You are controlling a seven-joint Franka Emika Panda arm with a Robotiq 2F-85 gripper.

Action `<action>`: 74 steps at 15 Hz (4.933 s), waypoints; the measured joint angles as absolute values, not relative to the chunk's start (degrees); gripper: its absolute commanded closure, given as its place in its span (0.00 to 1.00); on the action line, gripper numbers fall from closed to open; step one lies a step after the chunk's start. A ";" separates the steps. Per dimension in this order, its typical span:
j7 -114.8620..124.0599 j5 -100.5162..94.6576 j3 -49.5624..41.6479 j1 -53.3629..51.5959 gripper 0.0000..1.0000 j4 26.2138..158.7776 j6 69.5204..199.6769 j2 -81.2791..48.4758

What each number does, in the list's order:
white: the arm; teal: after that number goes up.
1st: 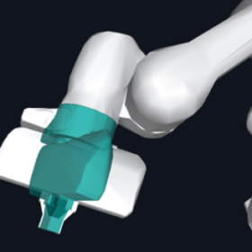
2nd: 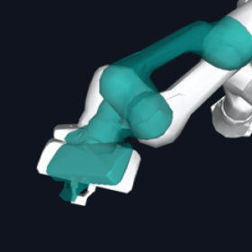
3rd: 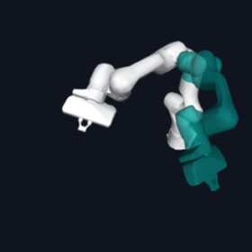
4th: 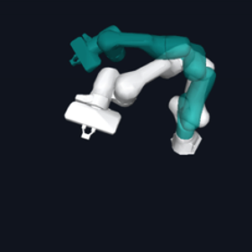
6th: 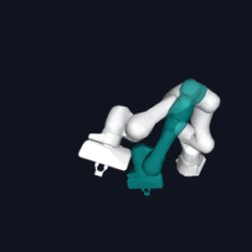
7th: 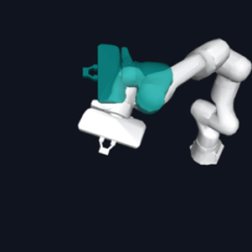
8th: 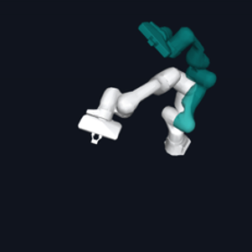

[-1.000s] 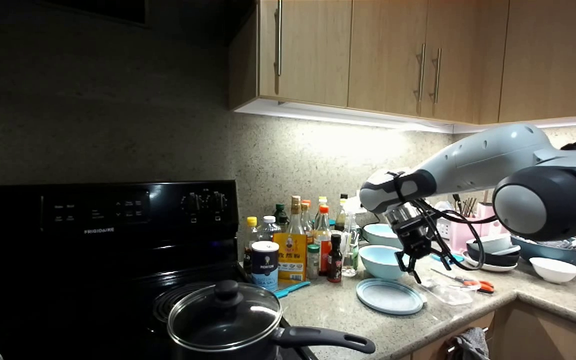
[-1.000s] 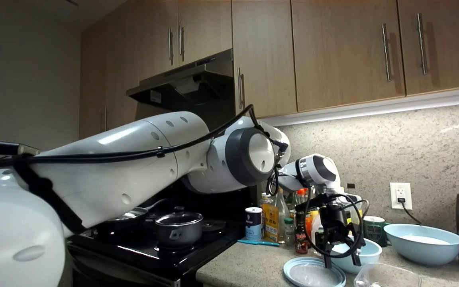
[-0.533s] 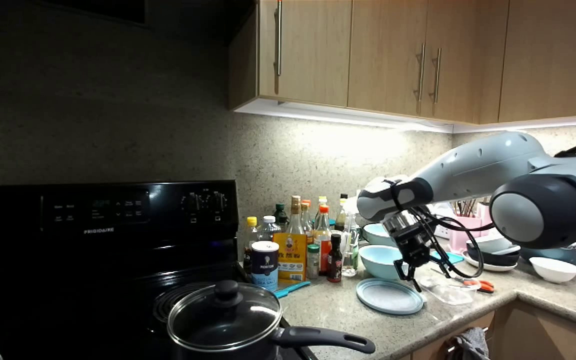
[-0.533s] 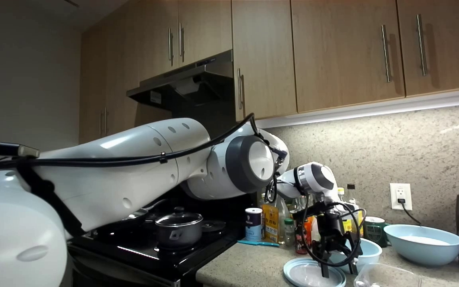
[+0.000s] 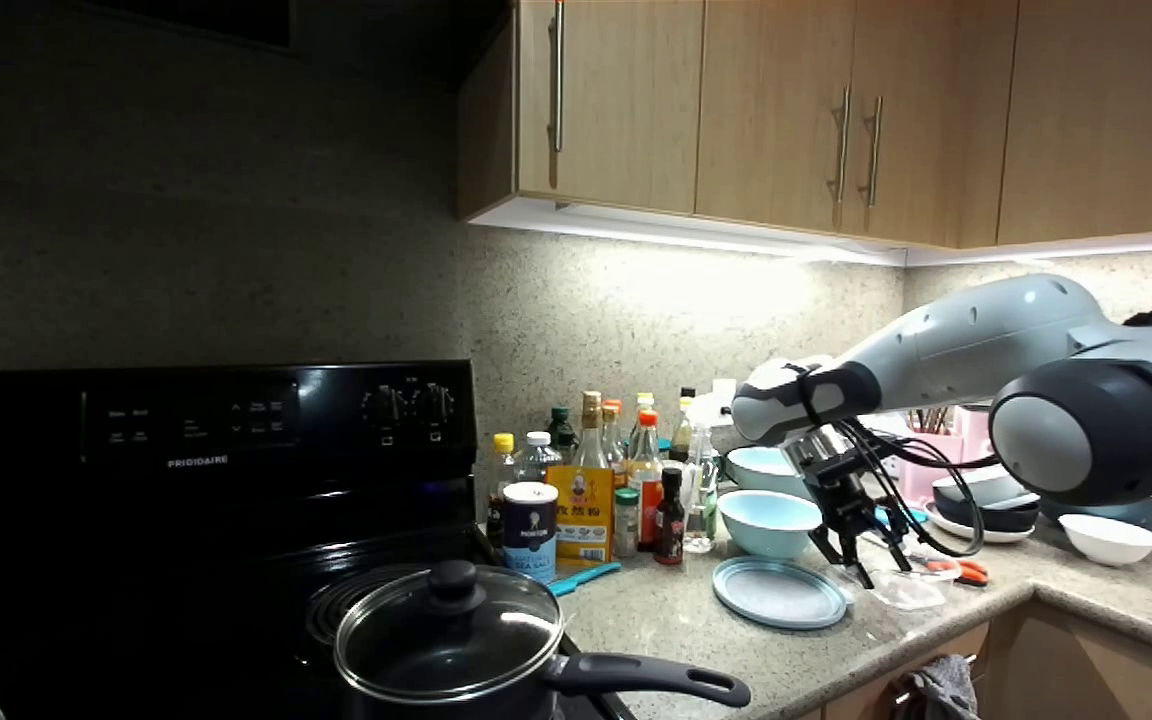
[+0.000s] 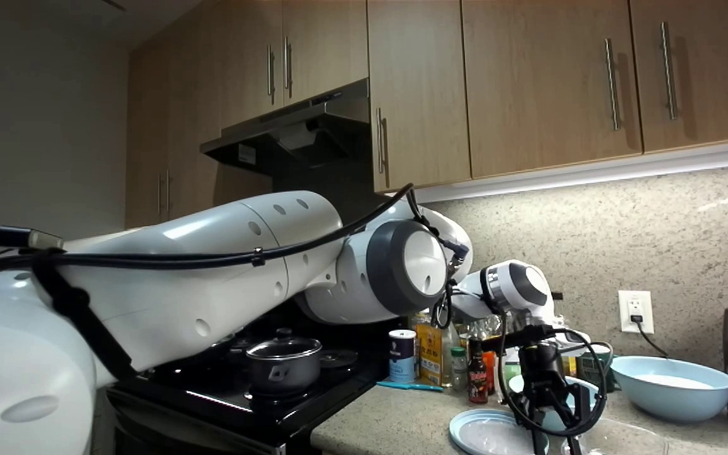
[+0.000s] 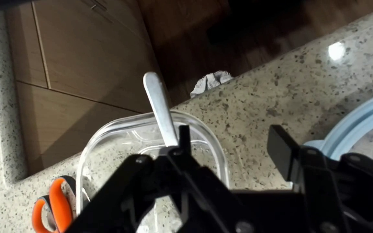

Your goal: Move the glass bowl to the right and the clear bowl to the left

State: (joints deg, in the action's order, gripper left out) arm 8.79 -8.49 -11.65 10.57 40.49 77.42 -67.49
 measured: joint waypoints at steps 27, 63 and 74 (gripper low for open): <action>24.57 -3.56 -9.57 8.00 0.92 39.85 73.63 -60.26; 19.06 -10.13 -7.00 -15.57 0.93 54.47 82.76 -55.19; 4.71 -10.00 -4.39 -14.49 0.93 58.10 85.51 -54.31</action>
